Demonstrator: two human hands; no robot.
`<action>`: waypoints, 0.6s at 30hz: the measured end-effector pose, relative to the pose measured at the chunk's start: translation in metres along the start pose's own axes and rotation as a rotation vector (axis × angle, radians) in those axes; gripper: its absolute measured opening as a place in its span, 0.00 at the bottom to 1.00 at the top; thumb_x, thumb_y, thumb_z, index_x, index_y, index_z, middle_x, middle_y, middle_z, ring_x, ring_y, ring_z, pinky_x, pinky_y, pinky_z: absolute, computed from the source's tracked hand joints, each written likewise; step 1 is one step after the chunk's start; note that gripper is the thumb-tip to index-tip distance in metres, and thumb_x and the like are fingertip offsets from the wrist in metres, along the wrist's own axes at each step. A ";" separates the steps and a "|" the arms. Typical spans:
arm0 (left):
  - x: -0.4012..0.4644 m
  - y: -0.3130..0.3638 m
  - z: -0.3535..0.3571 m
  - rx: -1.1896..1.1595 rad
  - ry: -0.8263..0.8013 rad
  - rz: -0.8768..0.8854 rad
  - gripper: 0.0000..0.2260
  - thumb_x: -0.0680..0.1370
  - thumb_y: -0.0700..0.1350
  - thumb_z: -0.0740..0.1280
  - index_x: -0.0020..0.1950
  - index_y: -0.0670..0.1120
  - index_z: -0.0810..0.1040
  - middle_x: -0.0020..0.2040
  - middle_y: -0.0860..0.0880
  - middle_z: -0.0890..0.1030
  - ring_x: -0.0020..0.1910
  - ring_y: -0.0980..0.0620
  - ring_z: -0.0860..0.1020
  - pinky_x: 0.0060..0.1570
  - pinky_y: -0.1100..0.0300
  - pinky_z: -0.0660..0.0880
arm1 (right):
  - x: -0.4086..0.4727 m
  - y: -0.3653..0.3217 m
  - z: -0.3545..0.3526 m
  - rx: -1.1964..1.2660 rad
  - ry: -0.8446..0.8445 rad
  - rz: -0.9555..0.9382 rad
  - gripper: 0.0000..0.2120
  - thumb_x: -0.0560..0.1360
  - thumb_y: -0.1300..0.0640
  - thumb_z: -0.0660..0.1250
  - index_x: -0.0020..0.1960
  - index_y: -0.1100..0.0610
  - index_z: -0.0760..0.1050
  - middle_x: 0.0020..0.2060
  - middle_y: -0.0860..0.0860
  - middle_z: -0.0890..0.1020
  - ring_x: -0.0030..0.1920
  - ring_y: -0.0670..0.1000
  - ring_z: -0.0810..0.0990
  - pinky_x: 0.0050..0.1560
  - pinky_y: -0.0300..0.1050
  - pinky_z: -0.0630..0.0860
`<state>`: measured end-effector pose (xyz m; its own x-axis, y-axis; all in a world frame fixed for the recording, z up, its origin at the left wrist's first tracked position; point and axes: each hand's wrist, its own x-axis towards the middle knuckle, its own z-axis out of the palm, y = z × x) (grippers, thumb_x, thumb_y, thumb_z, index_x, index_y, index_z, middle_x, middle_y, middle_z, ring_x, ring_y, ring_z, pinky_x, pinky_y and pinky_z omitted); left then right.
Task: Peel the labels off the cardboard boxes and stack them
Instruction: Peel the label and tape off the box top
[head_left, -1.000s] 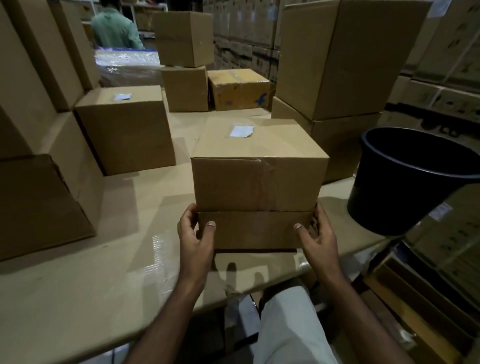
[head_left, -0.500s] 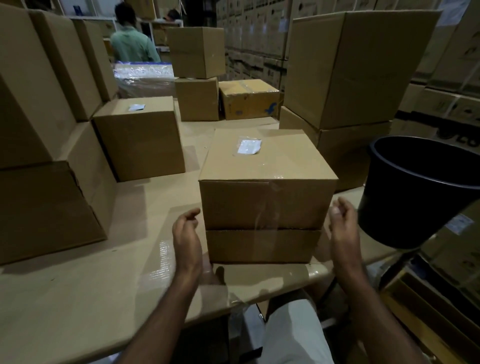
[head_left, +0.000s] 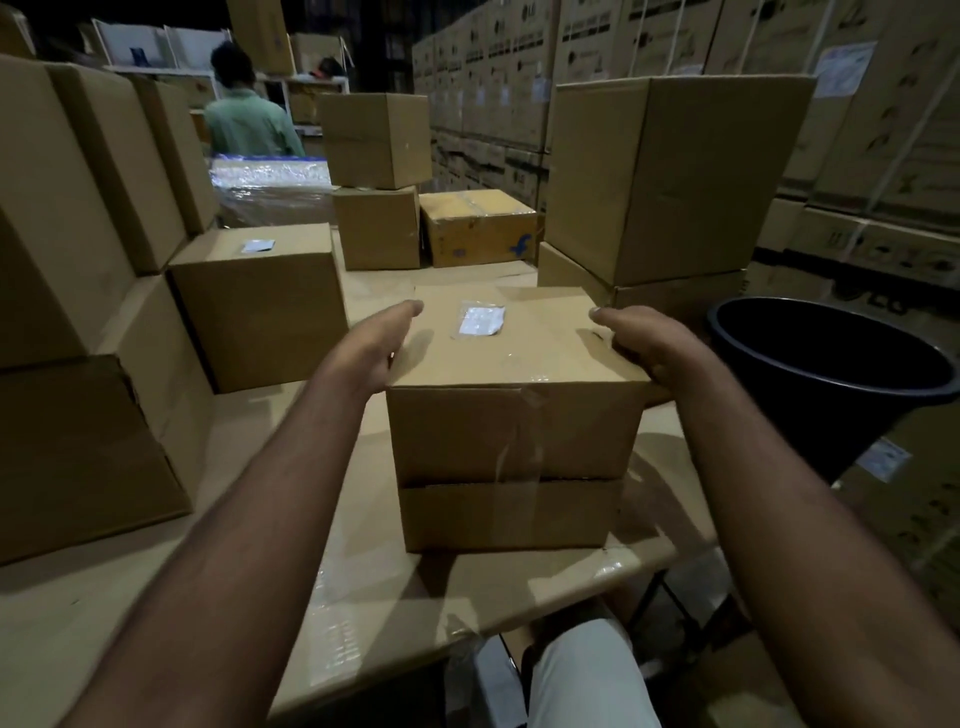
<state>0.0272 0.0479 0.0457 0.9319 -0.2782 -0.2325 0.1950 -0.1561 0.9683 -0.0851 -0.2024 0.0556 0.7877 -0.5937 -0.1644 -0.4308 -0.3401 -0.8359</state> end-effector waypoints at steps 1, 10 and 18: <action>0.008 -0.001 0.001 0.047 -0.006 0.006 0.21 0.82 0.55 0.64 0.67 0.41 0.74 0.62 0.46 0.77 0.53 0.51 0.78 0.45 0.62 0.75 | 0.002 -0.001 0.002 -0.042 0.002 0.002 0.21 0.79 0.42 0.64 0.63 0.57 0.75 0.50 0.54 0.79 0.49 0.51 0.78 0.39 0.45 0.72; 0.008 -0.003 -0.010 0.109 0.035 0.269 0.21 0.81 0.49 0.65 0.73 0.51 0.66 0.62 0.47 0.78 0.57 0.46 0.78 0.56 0.48 0.78 | -0.001 -0.001 0.014 -0.061 0.175 -0.288 0.27 0.79 0.44 0.65 0.73 0.56 0.66 0.63 0.54 0.77 0.57 0.53 0.77 0.52 0.51 0.76; -0.014 -0.029 -0.010 0.105 0.182 0.438 0.16 0.82 0.52 0.65 0.63 0.50 0.61 0.66 0.46 0.69 0.61 0.49 0.74 0.47 0.61 0.74 | -0.021 0.023 0.025 0.052 0.290 -0.507 0.25 0.79 0.55 0.66 0.73 0.55 0.63 0.58 0.47 0.73 0.55 0.48 0.73 0.41 0.38 0.69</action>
<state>0.0115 0.0663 0.0218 0.9596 -0.1704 0.2241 -0.2512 -0.1587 0.9548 -0.1007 -0.1793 0.0267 0.7342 -0.5437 0.4066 -0.0036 -0.6020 -0.7985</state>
